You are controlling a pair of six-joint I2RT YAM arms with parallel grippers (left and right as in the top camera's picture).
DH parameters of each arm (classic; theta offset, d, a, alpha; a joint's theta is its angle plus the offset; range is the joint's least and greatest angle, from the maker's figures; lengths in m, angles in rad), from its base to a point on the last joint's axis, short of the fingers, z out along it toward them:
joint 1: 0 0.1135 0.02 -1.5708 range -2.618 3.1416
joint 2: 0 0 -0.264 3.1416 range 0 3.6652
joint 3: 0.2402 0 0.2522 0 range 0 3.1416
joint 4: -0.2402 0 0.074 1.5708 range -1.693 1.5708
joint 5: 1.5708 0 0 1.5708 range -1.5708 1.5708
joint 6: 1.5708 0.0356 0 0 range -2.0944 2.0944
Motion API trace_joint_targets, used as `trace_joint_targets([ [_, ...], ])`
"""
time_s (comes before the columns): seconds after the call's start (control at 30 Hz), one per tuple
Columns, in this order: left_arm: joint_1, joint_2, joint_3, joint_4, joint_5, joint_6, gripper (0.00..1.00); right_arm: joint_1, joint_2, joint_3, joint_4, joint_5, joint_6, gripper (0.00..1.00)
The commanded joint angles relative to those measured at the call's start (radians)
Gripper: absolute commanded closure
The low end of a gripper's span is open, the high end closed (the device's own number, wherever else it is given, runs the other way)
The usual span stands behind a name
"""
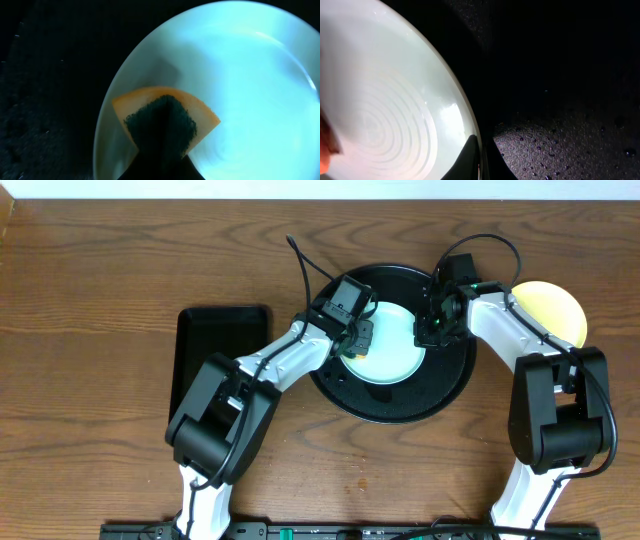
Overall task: Clean dirty plates on tray and stack at the side
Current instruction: 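Scrub the pale blue plate with the sponge in the left gripper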
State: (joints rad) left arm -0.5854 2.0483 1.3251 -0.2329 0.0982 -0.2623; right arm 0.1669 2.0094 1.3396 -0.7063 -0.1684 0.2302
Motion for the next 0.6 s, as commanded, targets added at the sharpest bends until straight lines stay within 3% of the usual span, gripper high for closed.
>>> trace_joint_targets([
  [0.0,0.002,0.030,0.021,0.001,-0.011,0.006,0.93,0.005,0.000,-0.008,0.005,0.007,0.016,0.99],
  [0.27,0.002,0.099,0.021,0.007,0.055,0.005,0.92,0.005,0.000,-0.008,0.006,0.008,0.016,0.99],
  [0.57,0.002,0.133,0.021,0.010,0.285,0.005,0.92,0.005,0.000,-0.008,0.007,0.008,0.016,0.99],
])
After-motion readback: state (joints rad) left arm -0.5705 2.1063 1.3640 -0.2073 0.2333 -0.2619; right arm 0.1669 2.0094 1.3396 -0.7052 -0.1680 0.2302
